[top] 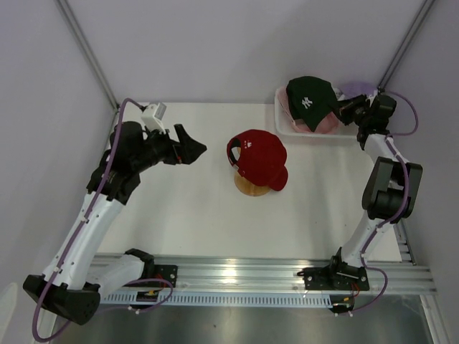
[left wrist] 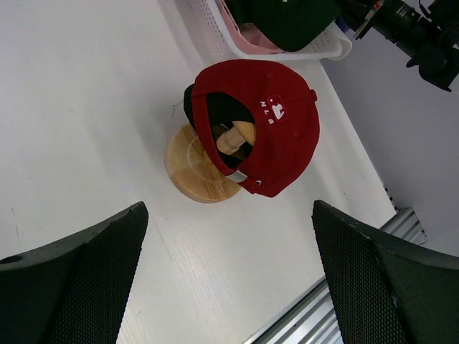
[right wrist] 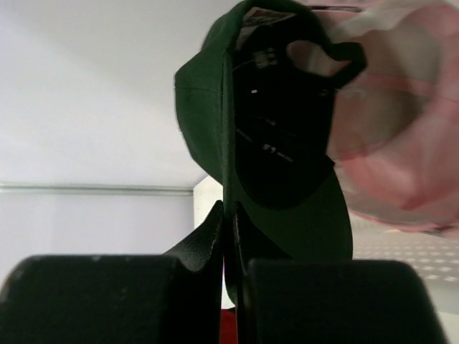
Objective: Stack the hats
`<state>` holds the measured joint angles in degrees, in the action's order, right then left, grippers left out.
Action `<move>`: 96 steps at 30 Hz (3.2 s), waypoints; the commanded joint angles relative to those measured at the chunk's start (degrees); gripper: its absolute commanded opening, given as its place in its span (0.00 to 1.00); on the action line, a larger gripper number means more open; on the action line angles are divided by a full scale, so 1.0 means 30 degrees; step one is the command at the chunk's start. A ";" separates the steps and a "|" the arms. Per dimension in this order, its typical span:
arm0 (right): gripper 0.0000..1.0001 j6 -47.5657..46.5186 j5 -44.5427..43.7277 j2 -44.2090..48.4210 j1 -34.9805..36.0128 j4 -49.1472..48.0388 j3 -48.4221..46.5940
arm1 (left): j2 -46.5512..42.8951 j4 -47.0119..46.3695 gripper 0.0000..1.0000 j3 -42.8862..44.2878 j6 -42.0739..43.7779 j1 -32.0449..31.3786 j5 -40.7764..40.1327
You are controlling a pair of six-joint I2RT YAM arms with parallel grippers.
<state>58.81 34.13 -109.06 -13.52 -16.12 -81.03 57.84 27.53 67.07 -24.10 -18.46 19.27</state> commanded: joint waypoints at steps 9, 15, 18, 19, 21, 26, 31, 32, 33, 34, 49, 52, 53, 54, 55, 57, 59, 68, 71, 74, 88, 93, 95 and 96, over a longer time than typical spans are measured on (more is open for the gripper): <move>0.54 -0.6326 -0.2615 0.1369 -0.0621 0.3524 0.0204 | 0.0669 -0.0914 0.99 -0.0208 -0.0317 0.0176 0.0199; 0.69 -0.8438 -0.3462 0.2922 -0.0007 0.3236 0.2281 | 0.1226 -0.1237 0.99 -0.0178 -0.0463 0.0176 0.0667; 0.72 -0.8908 -0.4195 0.3247 0.0665 0.2503 0.3396 | 0.1285 -0.1208 0.99 -0.0207 -0.0406 0.0176 0.0697; 0.72 -0.8909 -0.4315 0.3188 0.0842 0.2386 0.3514 | 0.1285 -0.1237 0.99 -0.0179 -0.0434 0.0176 0.0668; 0.72 -0.8909 -0.4665 0.2662 0.1223 0.2209 0.3545 | 0.1256 -0.1150 1.00 -0.0178 -0.0405 0.0176 0.0609; 0.64 -0.8705 -0.5165 0.1431 0.1342 0.1770 0.2990 | 0.1080 -0.0593 0.99 0.0085 -0.0113 0.0176 0.0083; 0.35 -0.8411 -0.5165 0.1166 0.1225 0.0776 0.2724 | 0.1021 -0.0329 0.99 0.0319 0.0034 0.0176 -0.0474; 0.35 -0.8440 -0.5195 0.1224 0.1225 0.0832 0.2666 | 0.1079 -0.0300 1.00 0.0407 0.0034 0.0176 -0.0504; 0.37 -0.8440 -0.5137 0.1370 0.1167 0.1267 0.2550 | 0.1196 -0.0270 0.99 0.0524 0.0063 0.0176 -0.0504; 0.39 -0.8469 -0.4962 0.1458 0.1050 0.1533 0.2317 | 0.1255 -0.0241 1.00 0.0554 0.0093 0.0176 -0.0533; 0.60 -0.9847 -0.7714 0.2926 0.0844 0.4407 0.2432 | 0.2720 -0.0739 0.99 0.0905 -0.0054 0.0176 0.0287; 0.60 -0.9817 -0.8152 0.2164 0.0932 0.4668 0.2111 | 0.2808 -0.0535 0.99 0.1081 0.0063 0.0176 0.0141; 0.60 -0.9846 -0.8241 0.1785 0.0932 0.5076 0.1935 | 0.2837 -0.0505 1.00 0.1139 0.0151 0.0176 0.0024; 0.60 -0.9875 -0.8300 0.1636 0.0961 0.5225 0.1701 | 0.2867 -0.0417 0.99 0.1227 0.0210 0.0176 -0.0035; 0.59 -0.9904 -0.8590 0.1577 0.0990 0.5314 0.1670 | 0.2867 -0.0388 1.00 0.1228 0.0239 0.0176 -0.0094; 0.60 -0.9876 -0.8943 0.1664 0.1107 0.5315 0.2019 | 0.3013 -0.0329 0.99 0.1374 0.0298 0.0176 -0.0211; 0.61 -0.9788 -0.9325 0.1723 0.1137 0.4878 0.2255 | 0.3188 -0.0270 1.00 0.1666 0.0356 0.0176 -0.0182; 0.56 -0.8792 -0.7833 -0.0882 0.1225 0.2914 0.0588 | 0.4156 0.0110 0.99 0.2400 0.0649 0.0205 -0.0416; 0.47 -0.8032 -0.7335 -0.1529 0.1254 0.1718 0.0526 | 0.4302 0.0315 1.00 0.2664 0.0796 0.0176 -0.0796; 0.24 -0.6890 -0.7129 -0.1209 0.1225 -0.0590 0.1808 | 0.4506 0.0491 0.99 0.2927 0.0913 0.0176 -0.0885; 0.00 0.4647 0.0807 0.1841 -0.0679 -1.4009 0.3611 | 0.4274 0.0638 0.99 0.3338 0.0855 0.0205 -0.0241; 0.00 0.8866 0.2536 0.2072 -0.0358 -1.5544 0.2023 | 0.3571 -0.0034 1.00 0.2957 0.0416 0.0176 -0.0036; 0.00 0.9603 0.2948 0.2424 0.0108 -1.5808 0.1933 | 0.3657 -0.0473 0.99 0.3073 -0.0022 0.0176 -0.0152; 0.00 1.0245 0.3211 0.2571 0.0257 -1.5866 0.2020 | 0.3832 -0.0823 0.99 0.3596 -0.0169 0.0176 -0.0269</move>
<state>79.92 37.82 -104.92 -14.81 -55.27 -73.21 70.41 28.97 75.13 -22.65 -18.44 17.74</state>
